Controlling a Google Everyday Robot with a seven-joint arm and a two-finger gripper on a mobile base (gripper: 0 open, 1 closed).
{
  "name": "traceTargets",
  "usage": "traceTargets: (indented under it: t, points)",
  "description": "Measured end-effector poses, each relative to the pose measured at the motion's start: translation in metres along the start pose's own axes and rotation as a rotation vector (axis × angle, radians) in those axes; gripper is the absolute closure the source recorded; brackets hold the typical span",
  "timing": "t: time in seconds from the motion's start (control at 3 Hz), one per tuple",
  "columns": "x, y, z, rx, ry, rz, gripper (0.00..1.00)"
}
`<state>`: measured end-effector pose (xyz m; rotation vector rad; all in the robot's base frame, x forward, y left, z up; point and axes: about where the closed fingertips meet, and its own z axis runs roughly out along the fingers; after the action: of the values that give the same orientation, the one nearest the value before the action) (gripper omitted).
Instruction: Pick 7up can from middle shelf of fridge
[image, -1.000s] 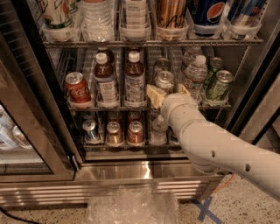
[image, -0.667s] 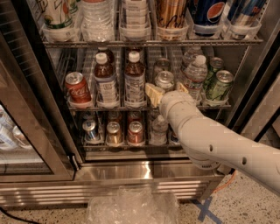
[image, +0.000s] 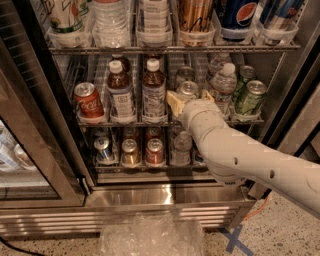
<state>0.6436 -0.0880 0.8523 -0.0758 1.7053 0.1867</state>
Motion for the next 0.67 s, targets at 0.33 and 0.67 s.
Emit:
traceTargets:
  t: [0.33, 0.67]
  points:
    - [0.0, 0.0, 0.0, 0.0, 0.0, 0.0, 0.47]
    - [0.0, 0.0, 0.0, 0.0, 0.0, 0.0, 0.71]
